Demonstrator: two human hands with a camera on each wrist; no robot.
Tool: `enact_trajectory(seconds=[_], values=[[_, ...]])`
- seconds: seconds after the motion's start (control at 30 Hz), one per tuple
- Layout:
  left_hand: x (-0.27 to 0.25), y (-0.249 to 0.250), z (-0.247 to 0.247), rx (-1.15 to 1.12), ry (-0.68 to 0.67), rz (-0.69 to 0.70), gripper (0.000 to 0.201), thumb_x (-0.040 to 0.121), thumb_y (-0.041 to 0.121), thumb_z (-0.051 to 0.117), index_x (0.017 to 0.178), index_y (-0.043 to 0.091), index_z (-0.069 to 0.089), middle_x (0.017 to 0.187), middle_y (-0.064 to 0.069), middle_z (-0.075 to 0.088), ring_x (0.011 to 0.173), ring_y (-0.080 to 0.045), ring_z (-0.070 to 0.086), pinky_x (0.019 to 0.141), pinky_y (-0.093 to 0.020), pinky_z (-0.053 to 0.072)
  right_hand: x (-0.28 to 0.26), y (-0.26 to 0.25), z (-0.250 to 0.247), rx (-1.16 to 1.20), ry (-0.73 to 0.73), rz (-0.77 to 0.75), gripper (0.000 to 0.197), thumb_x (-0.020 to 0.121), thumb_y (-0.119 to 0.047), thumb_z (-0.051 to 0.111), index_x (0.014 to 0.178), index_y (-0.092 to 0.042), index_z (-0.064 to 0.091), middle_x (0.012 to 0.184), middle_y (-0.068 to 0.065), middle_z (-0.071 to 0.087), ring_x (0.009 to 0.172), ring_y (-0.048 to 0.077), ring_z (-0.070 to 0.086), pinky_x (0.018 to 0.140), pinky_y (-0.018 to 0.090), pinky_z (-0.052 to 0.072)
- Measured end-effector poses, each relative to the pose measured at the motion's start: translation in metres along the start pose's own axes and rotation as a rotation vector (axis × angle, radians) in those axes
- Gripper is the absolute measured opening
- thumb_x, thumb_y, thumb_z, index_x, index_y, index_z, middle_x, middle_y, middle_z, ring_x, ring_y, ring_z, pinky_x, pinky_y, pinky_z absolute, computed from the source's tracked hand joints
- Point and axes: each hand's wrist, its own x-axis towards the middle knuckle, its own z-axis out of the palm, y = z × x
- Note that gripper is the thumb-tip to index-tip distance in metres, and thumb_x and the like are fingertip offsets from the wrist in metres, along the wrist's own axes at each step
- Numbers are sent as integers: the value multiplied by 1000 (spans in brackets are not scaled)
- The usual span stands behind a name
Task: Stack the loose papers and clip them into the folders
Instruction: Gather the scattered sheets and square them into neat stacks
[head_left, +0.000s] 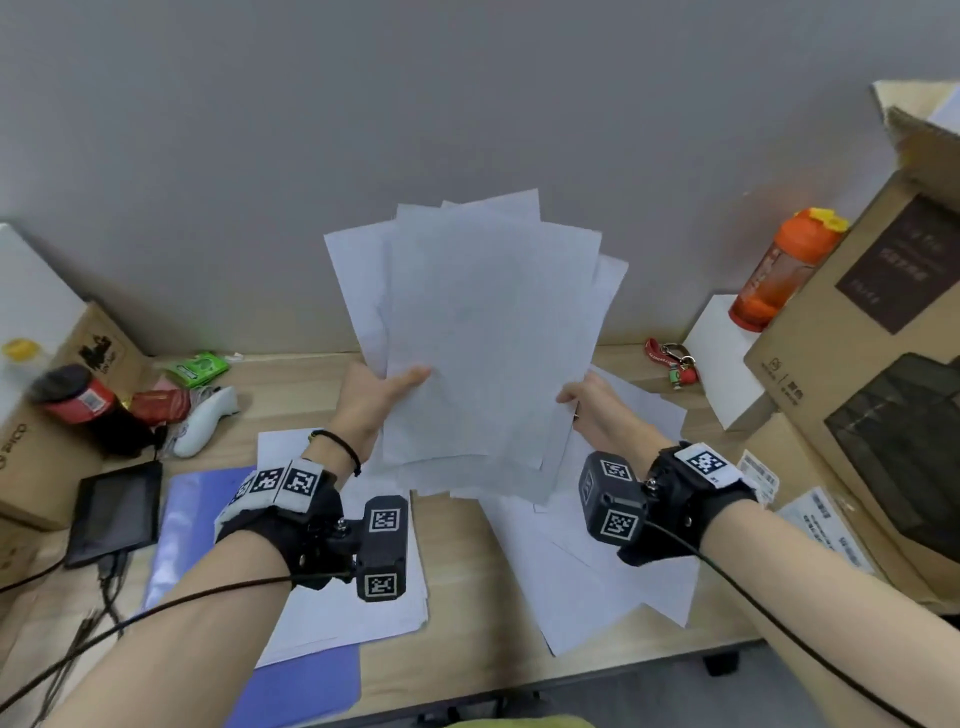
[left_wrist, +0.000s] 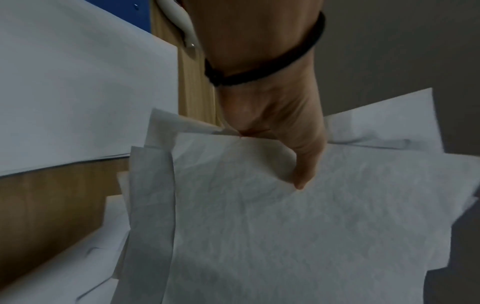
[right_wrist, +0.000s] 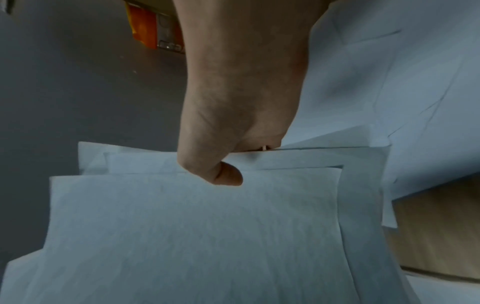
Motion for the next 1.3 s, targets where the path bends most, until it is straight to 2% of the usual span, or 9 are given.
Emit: enact_trajectory(seconds=[0.1,0.23,0.37,0.47,0.7,0.87,1.07,1.17,1.3], values=[[-2,10,-5,20,35,48,37,71,8,83,106,6,70,103,-9,74,93,-23,72,81,-37,57,-2,-5,10,2,-4,-45,45,67,-7,54,112,-11,54,106,5,64,97,21,57,78,28,41],[-12,-21,-13,135,-6,-105,32,79,26,78,107,15,69,104,0,73,97,-16,69,93,-39,54,-15,20,23,-134,-71,-13,40,84,12,40,93,-24,57,93,-9,65,85,5,58,71,19,40],[-17,-23,-16,74,-6,-111,23,82,31,74,102,21,68,107,1,72,105,-19,67,93,-35,53,-10,24,30,-160,-25,-24,40,86,13,37,92,-22,57,95,-6,64,92,14,58,76,23,44],[-12,-4,-20,-47,-22,-33,39,75,27,80,110,16,68,107,0,73,102,-18,69,89,-33,54,0,6,27,-40,64,-80,38,84,11,39,109,-13,55,106,1,63,95,16,59,84,29,47],[-17,-34,-19,124,-93,-63,41,74,22,81,113,22,66,108,4,73,101,-13,68,88,-32,54,-13,36,32,-99,90,-25,31,83,9,40,83,-21,50,88,-8,54,87,12,48,70,20,37],[-12,-34,-16,142,-113,-88,33,77,29,77,109,24,67,108,4,72,104,-17,67,80,-27,53,-6,47,31,-120,134,13,29,84,9,40,89,-16,52,88,-8,54,86,12,46,80,26,34],[4,-8,-12,27,-106,42,39,77,21,79,113,14,67,110,0,73,101,-15,69,86,-27,54,7,11,31,70,165,-141,37,83,11,39,107,-12,54,91,-5,62,82,9,57,66,20,43],[1,-32,-15,150,-154,-36,46,80,20,76,123,17,59,114,3,70,104,-11,67,89,-28,54,6,34,26,5,159,-21,35,85,10,38,111,-12,49,97,-4,57,95,14,51,76,23,37],[-8,-56,-13,257,-179,-116,28,95,29,58,122,23,56,113,9,66,107,-14,63,84,-26,52,7,63,28,-117,138,131,38,86,2,36,119,-14,43,118,2,47,115,22,39,90,32,27]])
